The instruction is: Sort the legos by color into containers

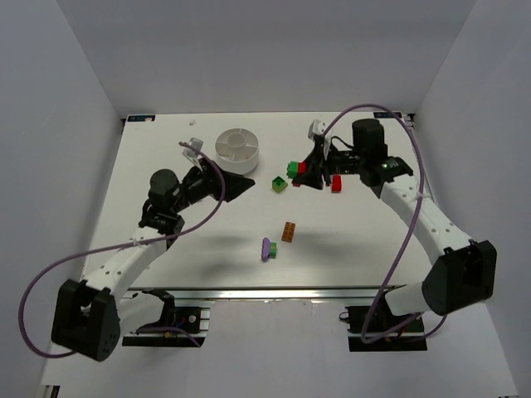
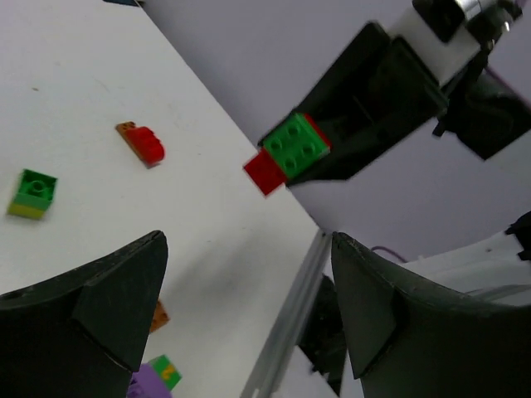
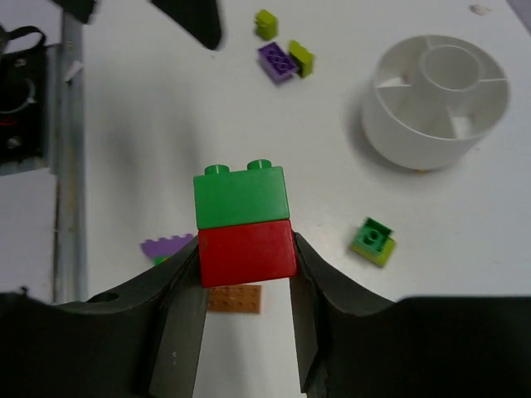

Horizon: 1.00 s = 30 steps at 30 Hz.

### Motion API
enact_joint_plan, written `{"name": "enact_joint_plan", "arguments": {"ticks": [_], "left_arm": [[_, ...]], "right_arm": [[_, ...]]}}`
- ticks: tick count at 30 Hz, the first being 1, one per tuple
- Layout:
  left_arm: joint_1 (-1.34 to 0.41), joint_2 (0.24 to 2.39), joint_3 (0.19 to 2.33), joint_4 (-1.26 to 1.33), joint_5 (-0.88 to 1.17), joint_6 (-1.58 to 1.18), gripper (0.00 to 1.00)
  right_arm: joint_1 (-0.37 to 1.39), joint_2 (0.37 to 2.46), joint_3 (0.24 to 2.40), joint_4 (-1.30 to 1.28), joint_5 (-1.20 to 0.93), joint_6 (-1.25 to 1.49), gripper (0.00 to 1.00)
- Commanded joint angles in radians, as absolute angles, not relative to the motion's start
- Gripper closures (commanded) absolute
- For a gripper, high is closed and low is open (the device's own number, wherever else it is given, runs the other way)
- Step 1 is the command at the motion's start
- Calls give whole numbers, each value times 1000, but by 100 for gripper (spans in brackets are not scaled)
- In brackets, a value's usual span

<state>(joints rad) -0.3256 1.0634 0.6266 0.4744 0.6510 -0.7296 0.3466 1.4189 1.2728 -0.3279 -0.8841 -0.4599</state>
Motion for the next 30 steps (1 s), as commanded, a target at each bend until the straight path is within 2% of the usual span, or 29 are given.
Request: {"name": "enact_joint_plan", "arguments": {"ticks": [1,6,10,17,30], "left_arm": [[-354,1188,730,639,725,-943,11],[-388,1337,839,666,772,-1002,11],[-400,1416,839,724,805,-1054,12],[-400,1442,744,883,844,-1147,15],[-403,1420,756,759,831,-1066,19]], "right_arm": [[396,1326,1180,-122,-919,-279,100],[466,1246,1063,28,-764,-249,100],[520,1198,915,170,-642,-242,100],[640,1212,867,204,-453,-310,100],[699,1201,781,342,-321,-305,100]]}}
